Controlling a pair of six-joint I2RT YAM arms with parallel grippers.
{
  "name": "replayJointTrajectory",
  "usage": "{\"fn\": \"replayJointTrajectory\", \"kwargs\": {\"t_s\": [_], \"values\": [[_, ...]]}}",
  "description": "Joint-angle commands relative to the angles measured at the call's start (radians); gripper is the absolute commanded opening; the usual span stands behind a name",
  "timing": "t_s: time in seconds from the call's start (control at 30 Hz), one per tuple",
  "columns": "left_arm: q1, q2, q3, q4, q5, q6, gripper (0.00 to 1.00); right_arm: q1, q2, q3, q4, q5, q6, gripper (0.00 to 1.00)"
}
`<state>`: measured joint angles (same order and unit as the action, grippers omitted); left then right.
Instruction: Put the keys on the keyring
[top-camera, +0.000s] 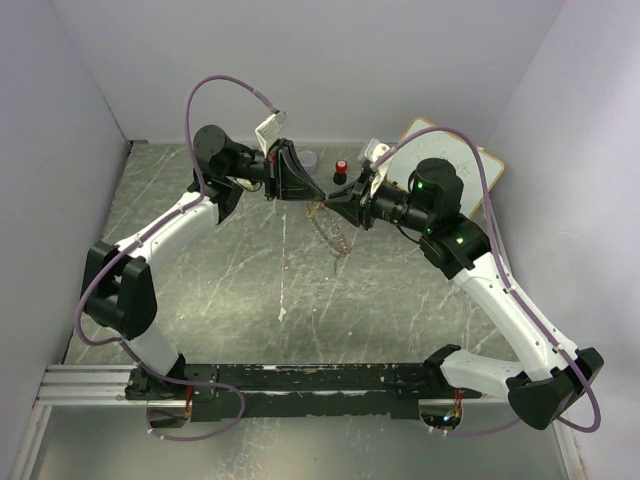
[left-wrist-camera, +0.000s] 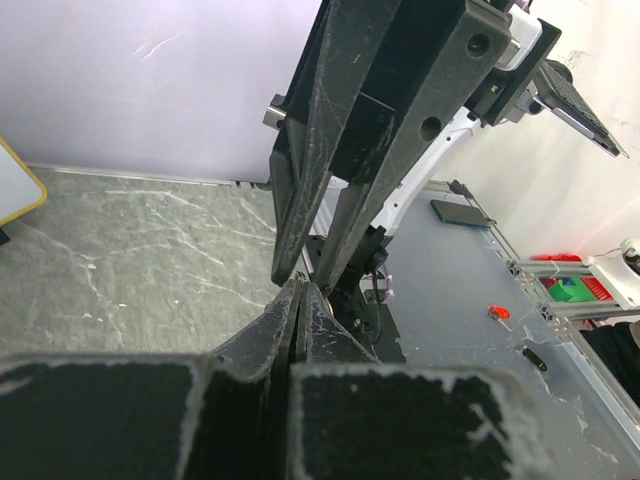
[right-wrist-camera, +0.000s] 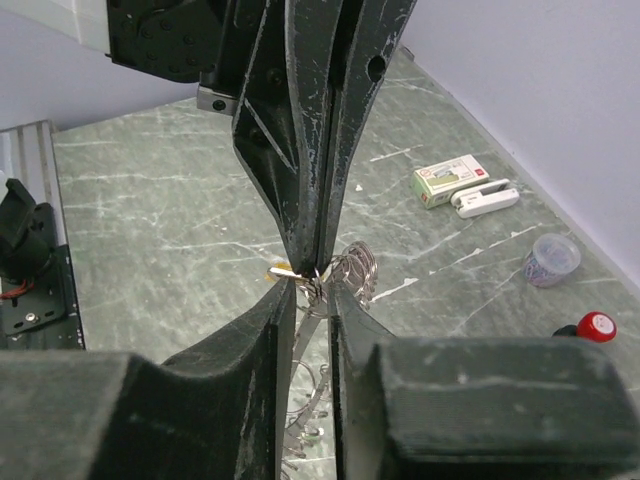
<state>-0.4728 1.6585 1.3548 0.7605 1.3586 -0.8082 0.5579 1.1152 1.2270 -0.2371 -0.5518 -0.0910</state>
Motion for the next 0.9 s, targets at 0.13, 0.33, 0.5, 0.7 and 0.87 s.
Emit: {"fn": "replayJointTrajectory", "kwargs": {"t_s": [0.13, 0.33, 0.5, 0.7, 0.87], "values": [[0.006, 0.008, -0.001, 0.092, 0.021, -0.048, 0.07, -0.006, 0.011, 0.031, 0.021, -0.027, -0.001, 0.09], [0.004, 0.015, 0.003, 0.119, 0.022, -0.072, 0.07, -0.006, 0.017, 0.032, 0.024, -0.034, 0.0, 0.01], [0.002, 0.028, 0.003, 0.17, 0.025, -0.115, 0.07, -0.005, 0.017, 0.032, 0.026, -0.039, 0.0, 0.0], [-0.001, 0.038, 0.004, 0.206, 0.026, -0.144, 0.07, -0.005, 0.021, 0.034, 0.025, -0.046, 0.005, 0.0], [-0.001, 0.043, 0.014, 0.171, 0.002, -0.131, 0.07, -0.006, -0.002, 0.004, 0.068, -0.013, 0.042, 0.0]]}}
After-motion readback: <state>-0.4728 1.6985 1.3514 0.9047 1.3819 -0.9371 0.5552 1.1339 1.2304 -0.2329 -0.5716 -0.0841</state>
